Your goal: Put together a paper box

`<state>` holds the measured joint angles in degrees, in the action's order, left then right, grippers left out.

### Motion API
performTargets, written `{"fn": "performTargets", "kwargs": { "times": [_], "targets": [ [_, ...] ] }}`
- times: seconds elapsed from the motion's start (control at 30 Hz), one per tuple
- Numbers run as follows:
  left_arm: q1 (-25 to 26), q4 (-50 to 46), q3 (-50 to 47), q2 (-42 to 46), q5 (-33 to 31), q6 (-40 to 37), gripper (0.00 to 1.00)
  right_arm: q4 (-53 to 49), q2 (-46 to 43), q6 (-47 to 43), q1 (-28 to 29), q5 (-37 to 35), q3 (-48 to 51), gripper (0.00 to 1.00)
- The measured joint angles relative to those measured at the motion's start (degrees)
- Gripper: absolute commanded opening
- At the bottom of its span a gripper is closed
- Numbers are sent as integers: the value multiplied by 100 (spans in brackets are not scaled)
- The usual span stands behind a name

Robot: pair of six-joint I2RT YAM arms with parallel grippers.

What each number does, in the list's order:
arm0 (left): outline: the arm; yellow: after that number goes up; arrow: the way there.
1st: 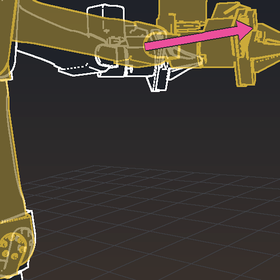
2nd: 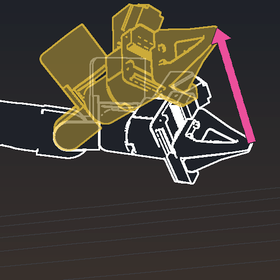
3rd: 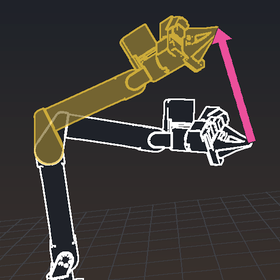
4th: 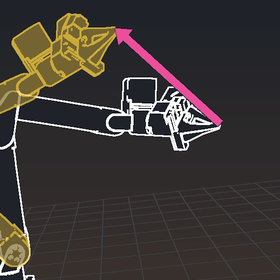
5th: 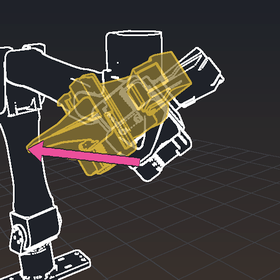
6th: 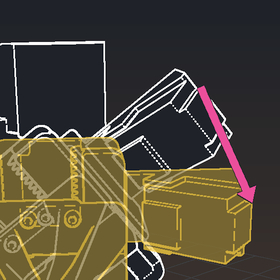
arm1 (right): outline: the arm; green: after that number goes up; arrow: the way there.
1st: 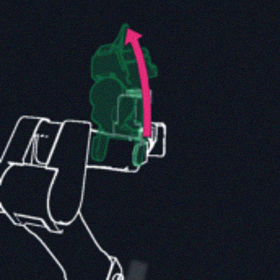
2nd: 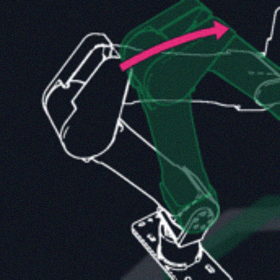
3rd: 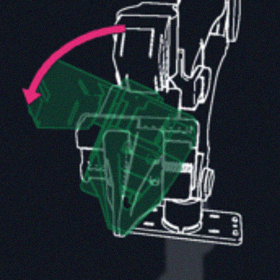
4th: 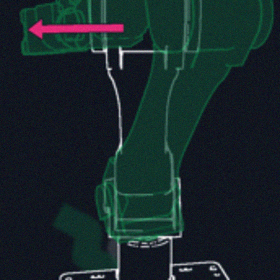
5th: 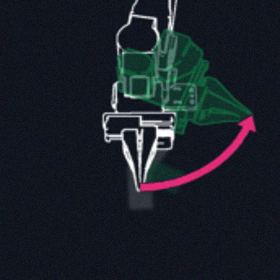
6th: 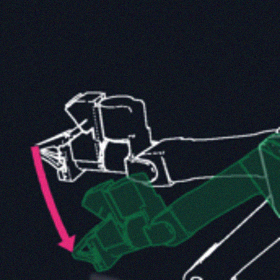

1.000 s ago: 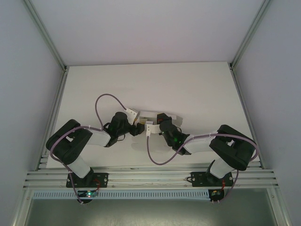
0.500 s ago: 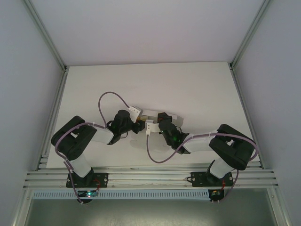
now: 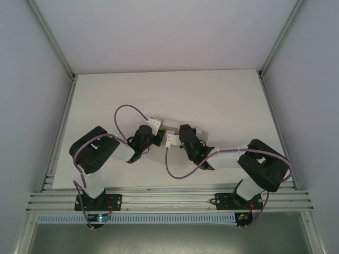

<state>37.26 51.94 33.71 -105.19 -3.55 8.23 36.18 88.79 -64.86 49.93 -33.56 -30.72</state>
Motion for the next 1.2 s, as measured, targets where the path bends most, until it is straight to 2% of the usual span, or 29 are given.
{"fn": "performTargets", "kwargs": {
  "times": [0.07, 0.17, 0.3, 0.67, 0.73, 0.87, 0.97, 1.1, 1.2],
  "targets": [
    [149, -151, 98, -20, -481, 109, 12, -138, -63, 57, -28, 59, -24, 0],
    [295, -243, 205, -96, -1025, 310, 0, -345, -90, 162, -72, 166, -120, 0],
    [433, -354, 264, -129, -1585, 664, 0, -612, -90, 269, -146, 356, -291, 0],
    [581, -815, 391, -105, -2267, 1484, 0, -988, -101, 428, -146, 509, -487, 0],
    [619, -994, 444, -83, -2409, 1624, 12, -1029, -101, 457, -144, 538, -511, 0],
    [636, -1075, 439, -46, -2518, 1799, 12, -1069, -103, 479, -142, 562, -531, 0],
    [634, -680, 254, -57, -2402, 1596, 13, -1093, -114, 492, -142, 603, -533, 0],
    [535, 15, 76, -205, -2092, 1110, 24, -1204, -175, 498, -146, 597, -533, 0],
    [417, 319, 63, -341, -1840, 857, 27, -1266, -192, 514, -173, 570, -533, 0]
  ]
}}
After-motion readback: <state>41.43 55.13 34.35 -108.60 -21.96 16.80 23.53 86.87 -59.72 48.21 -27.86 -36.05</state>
